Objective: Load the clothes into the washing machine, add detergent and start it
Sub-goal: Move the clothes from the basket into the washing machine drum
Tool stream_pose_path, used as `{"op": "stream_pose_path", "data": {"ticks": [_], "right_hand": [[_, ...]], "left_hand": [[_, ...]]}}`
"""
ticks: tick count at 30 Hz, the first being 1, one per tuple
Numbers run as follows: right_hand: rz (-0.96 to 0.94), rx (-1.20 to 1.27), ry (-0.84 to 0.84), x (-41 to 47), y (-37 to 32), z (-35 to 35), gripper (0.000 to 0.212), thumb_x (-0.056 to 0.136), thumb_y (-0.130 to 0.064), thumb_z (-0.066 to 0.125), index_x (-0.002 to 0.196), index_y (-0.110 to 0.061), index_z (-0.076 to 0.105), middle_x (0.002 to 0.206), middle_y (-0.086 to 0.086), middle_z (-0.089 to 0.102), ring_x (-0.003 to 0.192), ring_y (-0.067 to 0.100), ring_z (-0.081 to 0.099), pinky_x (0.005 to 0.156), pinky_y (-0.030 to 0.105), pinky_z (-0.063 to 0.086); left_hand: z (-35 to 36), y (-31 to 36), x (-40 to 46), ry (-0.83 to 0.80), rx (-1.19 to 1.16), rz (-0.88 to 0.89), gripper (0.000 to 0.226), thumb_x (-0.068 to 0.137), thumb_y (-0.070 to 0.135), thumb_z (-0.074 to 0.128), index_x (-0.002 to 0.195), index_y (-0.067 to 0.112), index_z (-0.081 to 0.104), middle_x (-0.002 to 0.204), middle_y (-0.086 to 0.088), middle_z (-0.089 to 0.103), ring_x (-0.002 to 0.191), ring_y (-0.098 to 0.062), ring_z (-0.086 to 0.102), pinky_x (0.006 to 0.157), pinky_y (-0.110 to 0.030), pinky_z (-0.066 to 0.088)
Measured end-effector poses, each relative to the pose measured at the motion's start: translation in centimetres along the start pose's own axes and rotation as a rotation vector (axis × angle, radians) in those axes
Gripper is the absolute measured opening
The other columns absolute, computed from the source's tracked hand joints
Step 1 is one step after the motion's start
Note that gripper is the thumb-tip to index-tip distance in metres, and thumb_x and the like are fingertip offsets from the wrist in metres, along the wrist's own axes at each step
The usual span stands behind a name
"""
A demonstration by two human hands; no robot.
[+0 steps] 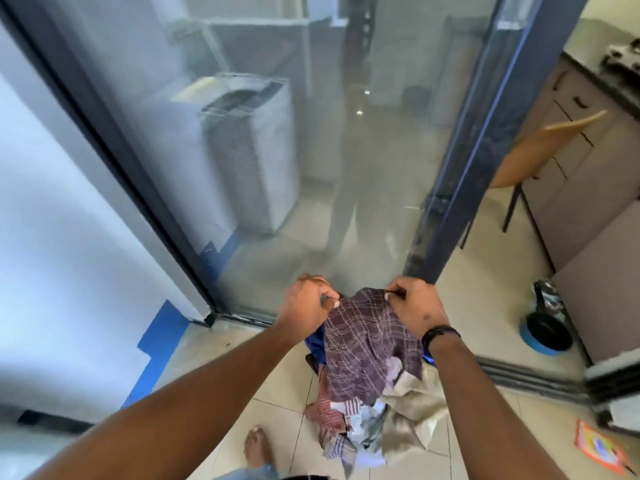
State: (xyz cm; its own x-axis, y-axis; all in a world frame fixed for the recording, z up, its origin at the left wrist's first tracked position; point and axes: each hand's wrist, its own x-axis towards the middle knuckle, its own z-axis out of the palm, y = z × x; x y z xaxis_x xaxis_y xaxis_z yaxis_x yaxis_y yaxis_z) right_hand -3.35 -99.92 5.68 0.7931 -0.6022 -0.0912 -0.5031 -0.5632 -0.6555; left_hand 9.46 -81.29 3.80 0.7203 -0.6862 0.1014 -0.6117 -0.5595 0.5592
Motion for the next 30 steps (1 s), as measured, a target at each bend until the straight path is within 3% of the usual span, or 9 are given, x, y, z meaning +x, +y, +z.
{"op": "stream_pose_path", "data": {"ticks": [5, 8, 11, 13, 17, 23, 25, 27, 30], "right_hand": [[-0.125, -0.068, -0.107, 1.3, -5.7, 0.5, 0.010, 0.090, -0.014, 0.056, 0.082, -0.020, 0.056, 0.079, 0.001, 0.065, 0.080, 0.025, 0.060, 0.073, 0.037, 0.051], [-0.211, -0.062, -0.284, 1.8, -9.8, 0.9, 0.009, 0.089, -0.015, 0.061, 0.089, -0.021, 0.055, 0.083, 0.003, 0.064, 0.076, 0.023, 0.059, 0.064, 0.033, 0.045], [-0.323, -0.112, -0.459, 1.9, -14.3, 2.2, 0.026, 0.084, -0.013, 0.071, 0.102, -0.025, 0.056, 0.081, 0.003, 0.064, 0.070, 0.017, 0.059, 0.060, 0.030, 0.043], [-0.423, -0.150, -0.497, 1.5, -18.0, 4.0, 0.023, 0.080, -0.011, 0.075, 0.094, -0.024, 0.062, 0.076, -0.003, 0.061, 0.070, 0.017, 0.057, 0.064, 0.032, 0.045], [-0.613, -0.189, -0.531, -0.2, -26.8, 8.3, 0.028, 0.079, -0.007, 0.073, 0.061, -0.018, 0.054, 0.059, -0.006, 0.049, 0.062, 0.016, 0.050, 0.061, 0.032, 0.039], [-0.867, -0.202, -0.553, -5.0, -41.9, 14.5, 0.027, 0.081, -0.012, 0.077, 0.062, -0.019, 0.059, 0.056, -0.008, 0.054, 0.055, 0.009, 0.050, 0.055, 0.026, 0.038], [-0.958, -0.215, -0.514, -6.7, -47.0, 16.4, 0.026, 0.083, -0.017, 0.075, 0.063, -0.023, 0.061, 0.060, -0.007, 0.060, 0.058, 0.010, 0.056, 0.054, 0.025, 0.039], [-1.038, -0.237, -0.439, -8.8, -52.5, 18.1, 0.021, 0.087, -0.024, 0.070, 0.067, -0.025, 0.065, 0.067, -0.005, 0.065, 0.066, 0.015, 0.062, 0.059, 0.028, 0.046], [-1.134, -0.221, -0.344, -12.3, -60.2, 20.4, 0.029, 0.093, -0.035, 0.057, 0.069, -0.021, 0.065, 0.072, -0.001, 0.065, 0.072, 0.023, 0.064, 0.067, 0.037, 0.053]], "left_hand": [[-4.6, -1.8, -2.1, 0.113, -0.001, -0.097, 0.017, 0.086, 0.011, 0.071, 0.085, 0.027, 0.077, 0.093, 0.011, 0.072, 0.086, -0.003, 0.055, 0.086, -0.029, 0.053], [-7.8, -3.1, -3.6, 0.204, -0.074, -0.156, 0.018, 0.087, 0.013, 0.070, 0.100, 0.026, 0.068, 0.093, 0.010, 0.066, 0.085, -0.008, 0.060, 0.082, -0.028, 0.053], [-11.1, -4.8, -5.2, 0.308, -0.077, -0.139, 0.029, 0.091, 0.013, 0.065, 0.120, 0.020, 0.066, 0.101, 0.001, 0.069, 0.096, -0.018, 0.063, 0.089, -0.032, 0.053], [-13.7, -7.0, -6.8, 0.386, 0.011, -0.142, 0.022, 0.095, 0.013, 0.059, 0.112, 0.020, 0.071, 0.105, 0.000, 0.070, 0.102, -0.021, 0.060, 0.095, -0.038, 0.050], [-19.8, -11.4, -12.0, 0.535, 0.097, -0.231, 0.016, 0.102, 0.020, 0.050, 0.102, 0.022, 0.066, 0.100, 0.005, 0.063, 0.097, -0.018, 0.052, 0.089, -0.036, 0.044], [-30.9, -18.8, -22.5, 0.683, 0.020, -0.401, 0.007, 0.104, 0.026, 0.047, 0.101, 0.023, 0.052, 0.078, 0.009, 0.060, 0.077, -0.021, 0.061, 0.066, -0.033, 0.040], [-34.9, -20.9, -26.4, 0.744, 0.013, -0.446, 0.016, 0.101, 0.038, 0.054, 0.094, 0.024, 0.050, 0.068, 0.011, 0.057, 0.068, -0.018, 0.060, 0.060, -0.032, 0.040], [-38.9, -23.1, -30.7, 0.768, -0.050, -0.475, 0.032, 0.093, 0.049, 0.064, 0.084, 0.020, 0.054, 0.063, -0.001, 0.058, 0.061, -0.018, 0.058, 0.058, -0.032, 0.043], [-44.0, -26.2, -37.0, 0.680, -0.074, -0.496, 0.049, 0.082, 0.056, 0.075, 0.072, 0.010, 0.061, 0.062, -0.013, 0.055, 0.056, -0.011, 0.051, 0.055, -0.027, 0.035]]}}
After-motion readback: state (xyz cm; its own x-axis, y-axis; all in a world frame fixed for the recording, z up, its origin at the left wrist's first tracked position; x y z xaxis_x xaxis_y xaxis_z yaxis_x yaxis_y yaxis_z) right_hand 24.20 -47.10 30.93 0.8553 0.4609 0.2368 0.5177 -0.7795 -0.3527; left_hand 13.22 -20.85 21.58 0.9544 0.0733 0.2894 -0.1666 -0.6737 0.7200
